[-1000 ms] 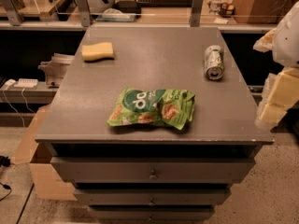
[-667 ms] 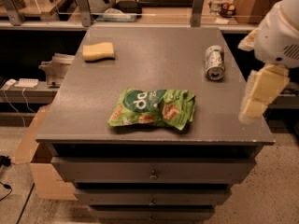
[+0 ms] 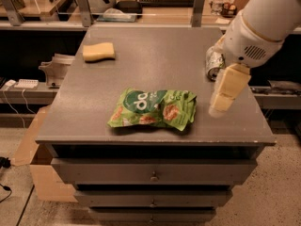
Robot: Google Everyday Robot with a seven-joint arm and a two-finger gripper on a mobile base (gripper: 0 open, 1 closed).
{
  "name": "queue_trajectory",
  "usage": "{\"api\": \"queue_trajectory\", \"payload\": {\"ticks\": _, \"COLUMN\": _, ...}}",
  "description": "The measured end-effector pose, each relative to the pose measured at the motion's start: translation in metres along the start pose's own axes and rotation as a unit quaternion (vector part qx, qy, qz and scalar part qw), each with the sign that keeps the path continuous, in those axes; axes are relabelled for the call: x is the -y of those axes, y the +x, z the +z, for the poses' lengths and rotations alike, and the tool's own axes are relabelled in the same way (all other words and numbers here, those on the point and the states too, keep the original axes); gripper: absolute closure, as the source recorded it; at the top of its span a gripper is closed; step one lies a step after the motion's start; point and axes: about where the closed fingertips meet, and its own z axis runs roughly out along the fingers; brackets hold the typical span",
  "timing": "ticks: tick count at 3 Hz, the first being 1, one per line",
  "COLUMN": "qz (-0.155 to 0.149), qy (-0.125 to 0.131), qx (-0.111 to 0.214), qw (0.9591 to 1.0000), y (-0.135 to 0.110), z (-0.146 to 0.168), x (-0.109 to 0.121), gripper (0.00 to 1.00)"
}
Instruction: Move green rice chip bag near sponge
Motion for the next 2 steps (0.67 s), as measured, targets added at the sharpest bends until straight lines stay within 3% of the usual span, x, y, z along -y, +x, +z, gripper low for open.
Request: {"api": "queue_trajectory", "payload": {"ticks": 2, "qz": -0.006, "qy": -0.045, "qx": 0.02, "qw": 0.9988, "y": -0.034, "z": 0.051, "x": -0.005, "gripper": 0.0}}
